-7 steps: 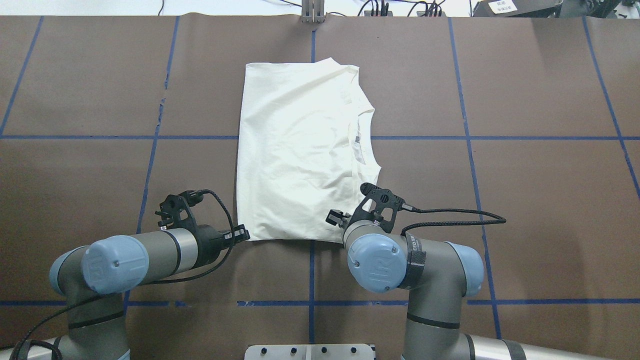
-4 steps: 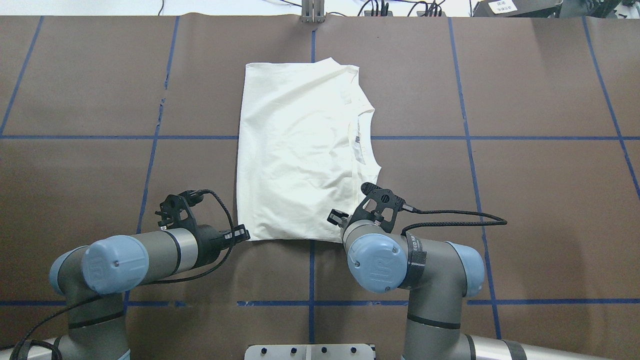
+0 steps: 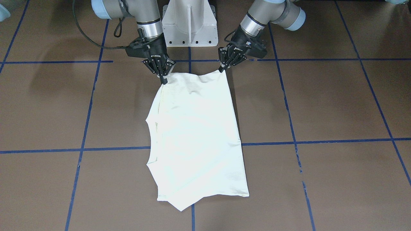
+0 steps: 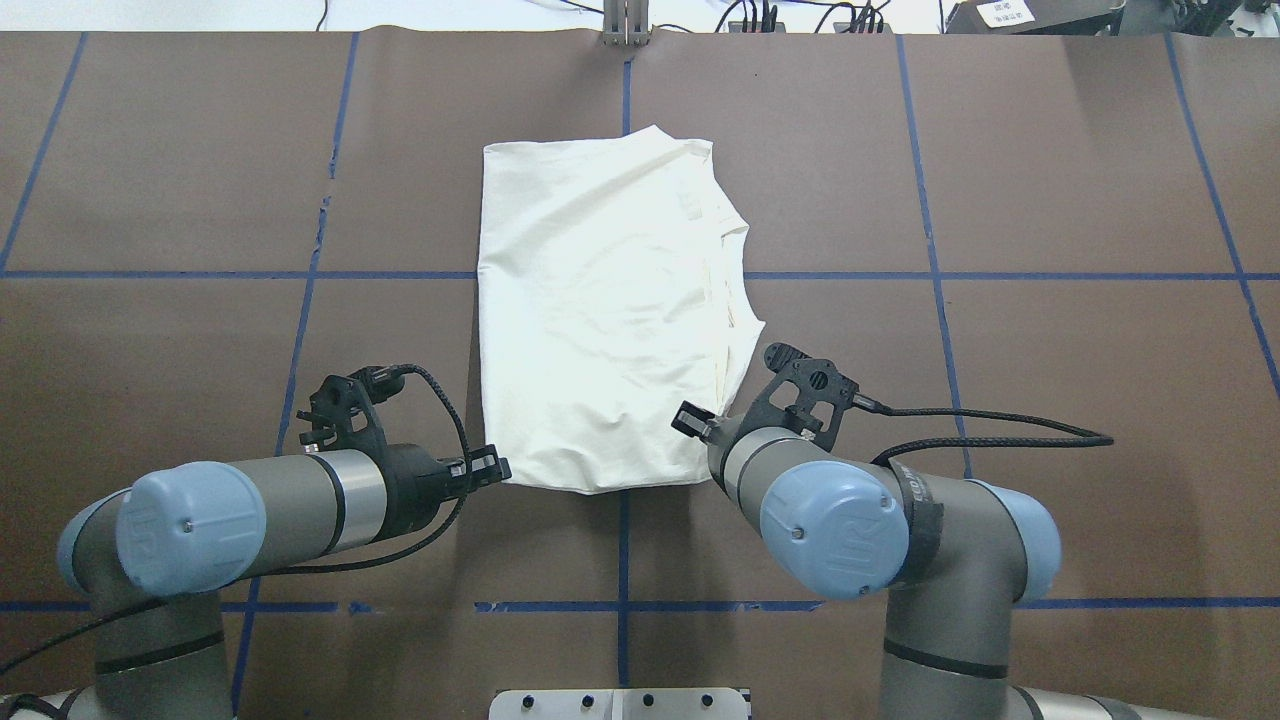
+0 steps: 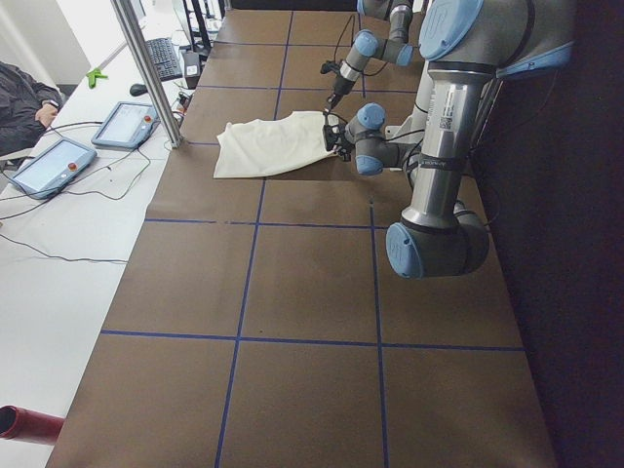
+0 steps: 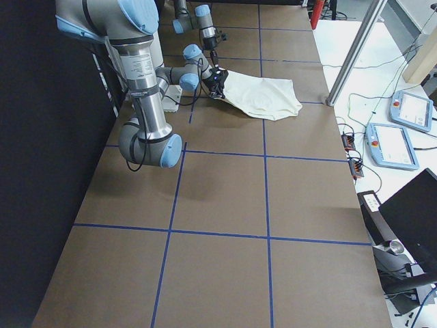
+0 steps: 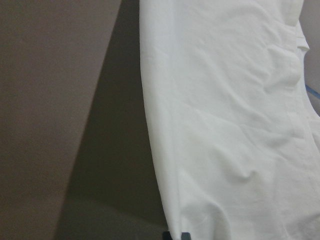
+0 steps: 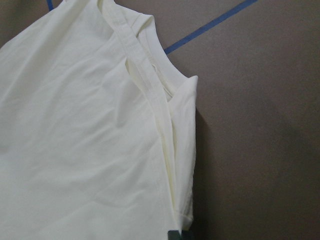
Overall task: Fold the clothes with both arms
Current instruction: 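Lift the near edge with both grippers and fold it toward the far edge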
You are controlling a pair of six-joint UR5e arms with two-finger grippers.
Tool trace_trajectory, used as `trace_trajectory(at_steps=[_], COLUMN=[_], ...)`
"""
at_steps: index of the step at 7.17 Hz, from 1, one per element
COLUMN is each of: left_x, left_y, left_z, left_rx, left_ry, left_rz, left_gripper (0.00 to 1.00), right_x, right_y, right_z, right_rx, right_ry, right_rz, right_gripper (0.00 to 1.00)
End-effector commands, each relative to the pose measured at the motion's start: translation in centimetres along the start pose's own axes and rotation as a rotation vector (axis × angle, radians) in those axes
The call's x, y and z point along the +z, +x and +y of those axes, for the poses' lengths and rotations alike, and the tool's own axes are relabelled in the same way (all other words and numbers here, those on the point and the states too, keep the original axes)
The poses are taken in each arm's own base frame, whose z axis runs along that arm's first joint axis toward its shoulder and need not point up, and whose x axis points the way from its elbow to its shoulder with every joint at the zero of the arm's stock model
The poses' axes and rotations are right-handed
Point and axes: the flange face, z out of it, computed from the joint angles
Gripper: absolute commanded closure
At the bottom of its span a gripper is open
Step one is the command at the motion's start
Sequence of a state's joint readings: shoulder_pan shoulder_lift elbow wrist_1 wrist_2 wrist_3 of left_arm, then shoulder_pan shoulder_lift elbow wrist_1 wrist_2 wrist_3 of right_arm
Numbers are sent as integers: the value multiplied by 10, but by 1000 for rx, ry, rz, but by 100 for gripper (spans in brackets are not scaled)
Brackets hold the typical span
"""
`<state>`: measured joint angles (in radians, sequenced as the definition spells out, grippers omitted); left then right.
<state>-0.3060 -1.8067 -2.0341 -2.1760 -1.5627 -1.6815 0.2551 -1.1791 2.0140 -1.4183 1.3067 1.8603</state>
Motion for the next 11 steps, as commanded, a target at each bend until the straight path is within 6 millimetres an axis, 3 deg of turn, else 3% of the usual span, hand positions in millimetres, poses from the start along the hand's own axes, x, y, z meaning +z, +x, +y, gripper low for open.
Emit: trace_trajectory(at_steps=[1,2,3,4,5,6,8,9,11], left_x=[-95,-141,-156,-142,-113,-89,-47,-31,-4], left_y=[46,57,62,70,77,84,80,80,76], left_z=[9,24,28,30,33,20,-32,-44,-68], left_rx=[-13,-23,-38,-28,-9,59,136,148,151], left_ry=[-20,-65,-71,-72,-71,-41,47,65,96], left_rz=[-34,-64,-94,-100,-125,-145,-221,-249,-278], left_gripper=[100,100,100,100,100,100,100,100,100], right_x=[-92,-140,-149,-129,-101,-81,-35,1,51], right_y=[19,22,16,10,-11,-29,-51,-52,-45], right_z=[3,7,10,22,14,-4,-30,-35,-49], right_rx=[2,24,21,7,18,35,40,47,33], right_ry=[-61,-93,-98,-88,-41,-1,57,76,85], right_rz=[-4,25,32,59,75,90,127,129,149], right_gripper=[100,100,100,100,100,100,100,100,100])
